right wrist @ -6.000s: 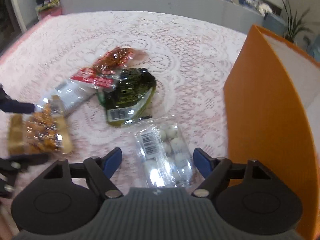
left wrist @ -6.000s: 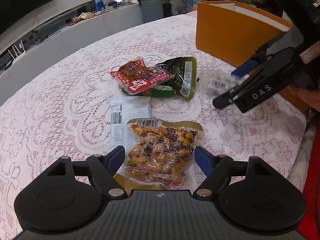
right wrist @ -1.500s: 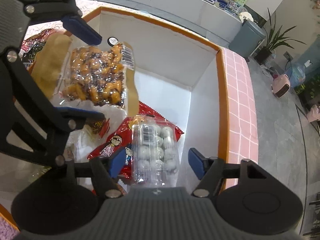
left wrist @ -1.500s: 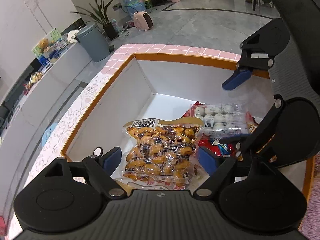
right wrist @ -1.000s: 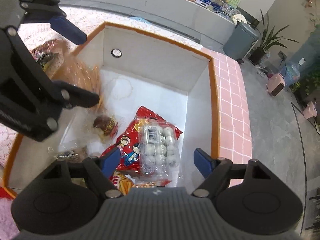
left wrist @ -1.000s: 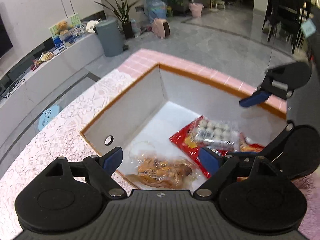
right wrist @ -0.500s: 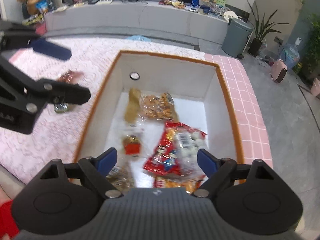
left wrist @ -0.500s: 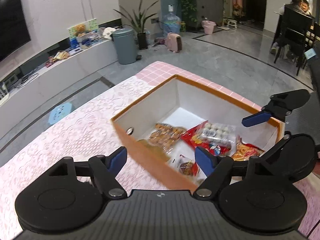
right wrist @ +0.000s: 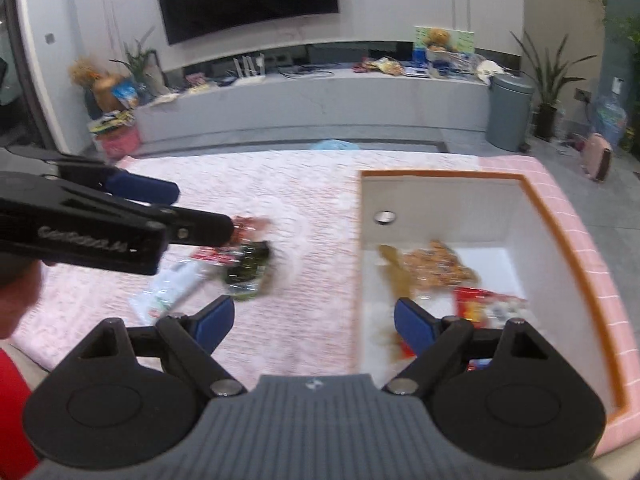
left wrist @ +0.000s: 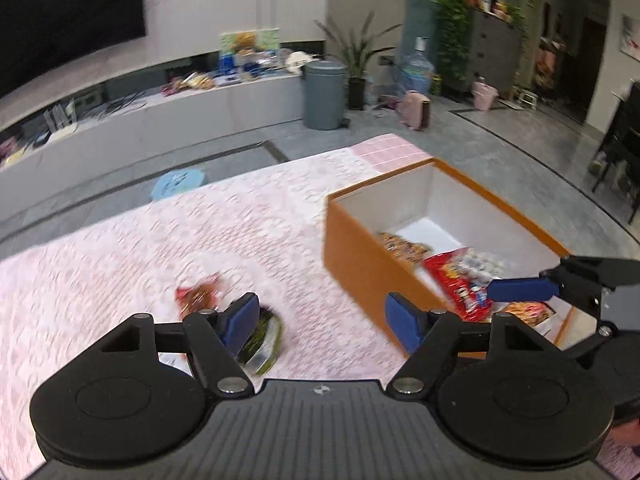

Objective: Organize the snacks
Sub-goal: 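Move both tools back over the remaining snacks on the table, then grasp the white packet with left tool while right tool grasps dark green pickle pouch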

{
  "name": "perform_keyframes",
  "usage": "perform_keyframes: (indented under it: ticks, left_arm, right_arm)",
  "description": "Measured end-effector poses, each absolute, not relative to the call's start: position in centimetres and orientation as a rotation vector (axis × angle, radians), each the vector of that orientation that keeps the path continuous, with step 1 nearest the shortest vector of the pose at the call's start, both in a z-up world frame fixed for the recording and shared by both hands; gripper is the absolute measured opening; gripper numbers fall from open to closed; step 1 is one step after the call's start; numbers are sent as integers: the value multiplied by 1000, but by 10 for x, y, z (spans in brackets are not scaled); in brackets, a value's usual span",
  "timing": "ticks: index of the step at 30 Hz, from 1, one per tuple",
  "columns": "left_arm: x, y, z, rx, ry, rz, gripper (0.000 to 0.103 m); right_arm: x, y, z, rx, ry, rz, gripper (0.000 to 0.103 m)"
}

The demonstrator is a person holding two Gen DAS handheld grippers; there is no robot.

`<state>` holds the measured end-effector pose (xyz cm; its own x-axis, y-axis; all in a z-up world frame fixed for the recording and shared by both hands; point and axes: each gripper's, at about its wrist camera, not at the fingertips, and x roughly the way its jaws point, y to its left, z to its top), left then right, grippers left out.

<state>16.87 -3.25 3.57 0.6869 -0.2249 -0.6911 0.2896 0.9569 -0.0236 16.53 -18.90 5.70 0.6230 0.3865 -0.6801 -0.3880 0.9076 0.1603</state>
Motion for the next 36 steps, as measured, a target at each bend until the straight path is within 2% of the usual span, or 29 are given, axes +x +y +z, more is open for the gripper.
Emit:
perform_keyframes:
  ticks: [14, 28, 36]
  left_arm:
    - [161, 54, -11, -88, 851, -214, 81]
    - [167, 118, -58, -245, 856, -142, 81]
    - [173, 125, -70, -143, 841, -140, 81]
  right_arm:
    - [166, -115, 21, -41, 817, 471, 85]
    - [186, -64, -23, -135, 833, 437, 85]
    - [202, -47, -37, -156, 805, 440, 83]
